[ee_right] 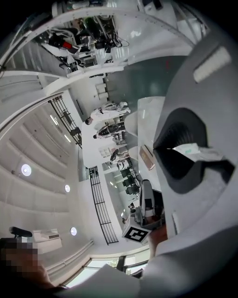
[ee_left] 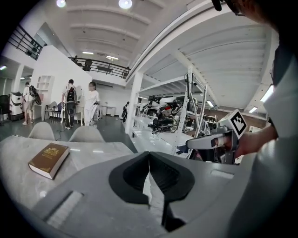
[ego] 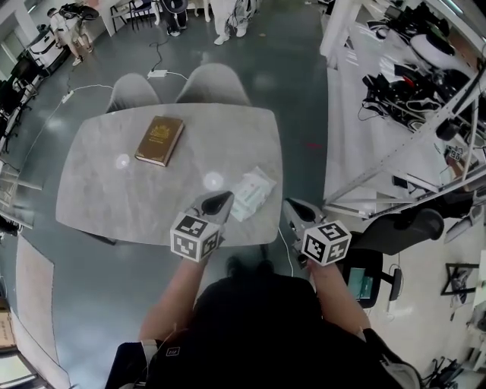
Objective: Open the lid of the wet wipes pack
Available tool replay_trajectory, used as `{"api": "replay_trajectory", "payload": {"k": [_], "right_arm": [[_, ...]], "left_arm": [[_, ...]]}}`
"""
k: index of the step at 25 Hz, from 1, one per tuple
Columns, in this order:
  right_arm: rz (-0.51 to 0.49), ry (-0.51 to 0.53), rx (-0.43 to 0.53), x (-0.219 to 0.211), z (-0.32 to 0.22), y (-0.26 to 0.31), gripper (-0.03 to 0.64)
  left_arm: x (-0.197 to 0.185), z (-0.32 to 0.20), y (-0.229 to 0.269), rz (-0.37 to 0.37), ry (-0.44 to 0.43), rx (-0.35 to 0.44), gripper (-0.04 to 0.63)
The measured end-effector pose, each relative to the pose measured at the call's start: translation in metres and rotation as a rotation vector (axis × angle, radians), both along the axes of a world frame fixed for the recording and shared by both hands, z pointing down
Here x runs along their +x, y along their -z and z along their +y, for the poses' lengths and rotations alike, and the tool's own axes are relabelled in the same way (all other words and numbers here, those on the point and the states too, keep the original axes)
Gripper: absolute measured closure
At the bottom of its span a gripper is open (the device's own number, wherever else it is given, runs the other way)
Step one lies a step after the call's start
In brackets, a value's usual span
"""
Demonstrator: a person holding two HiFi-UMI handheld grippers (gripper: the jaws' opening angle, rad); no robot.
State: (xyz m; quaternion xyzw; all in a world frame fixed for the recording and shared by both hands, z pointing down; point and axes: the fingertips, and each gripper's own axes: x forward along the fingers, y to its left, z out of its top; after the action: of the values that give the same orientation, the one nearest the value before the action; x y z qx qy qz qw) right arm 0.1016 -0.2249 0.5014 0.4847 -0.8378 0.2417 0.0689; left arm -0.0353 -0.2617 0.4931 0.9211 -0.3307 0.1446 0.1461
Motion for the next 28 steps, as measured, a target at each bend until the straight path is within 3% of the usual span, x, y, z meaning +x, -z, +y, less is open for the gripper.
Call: {"api": "replay_trajectory", "payload": {"k": [6, 12, 28], "right_arm": [[0.077, 0.027, -0.054, -0.028, 0.004, -0.022, 0.615], [0.115, 0.024, -0.117, -0.010, -0.017, -0.043, 0.615], [0.113, 0.196, -0.214, 0.019, -0.095, -0.125, 0.615]], "left_arm": [[-0.014, -0.011, -0.028, 0.036, -0.039, -0.028, 0.583], [0.003, -0.025, -0.054, 0.027, -0.057, -0.061, 0.583], [0.088, -0.058, -0.154, -0.222, -0.167, -0.166, 0.571]]}}
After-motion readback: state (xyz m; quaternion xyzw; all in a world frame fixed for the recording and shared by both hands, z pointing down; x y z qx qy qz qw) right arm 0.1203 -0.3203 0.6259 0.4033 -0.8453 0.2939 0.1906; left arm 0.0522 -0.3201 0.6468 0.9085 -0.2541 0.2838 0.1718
